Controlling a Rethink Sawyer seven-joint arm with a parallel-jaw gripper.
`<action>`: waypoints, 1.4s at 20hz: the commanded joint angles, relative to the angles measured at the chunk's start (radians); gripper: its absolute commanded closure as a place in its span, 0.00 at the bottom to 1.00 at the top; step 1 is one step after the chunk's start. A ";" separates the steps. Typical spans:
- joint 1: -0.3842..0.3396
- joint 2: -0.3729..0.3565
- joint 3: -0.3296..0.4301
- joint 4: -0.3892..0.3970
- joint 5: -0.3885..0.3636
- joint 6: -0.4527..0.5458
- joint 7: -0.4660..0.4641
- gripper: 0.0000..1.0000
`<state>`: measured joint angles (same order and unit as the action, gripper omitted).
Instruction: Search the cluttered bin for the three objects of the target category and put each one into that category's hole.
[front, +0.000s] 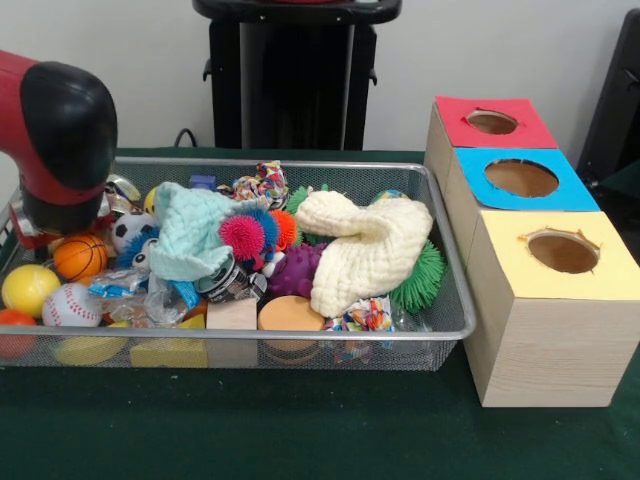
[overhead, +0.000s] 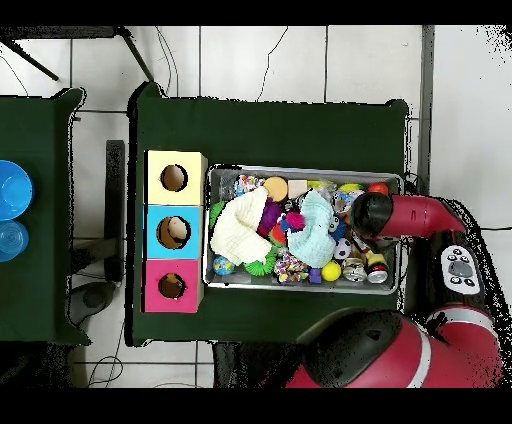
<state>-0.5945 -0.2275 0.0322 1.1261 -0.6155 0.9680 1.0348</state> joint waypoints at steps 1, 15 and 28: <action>0.030 0.138 0.133 0.048 -0.060 -0.197 -0.065 0.00; 0.174 0.221 0.028 -0.142 -0.153 0.190 -0.107 1.00; 0.164 0.088 0.048 0.030 -0.124 -0.067 0.046 1.00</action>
<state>-0.4496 -0.1566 -0.0246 1.0278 -0.7495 1.1067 1.0351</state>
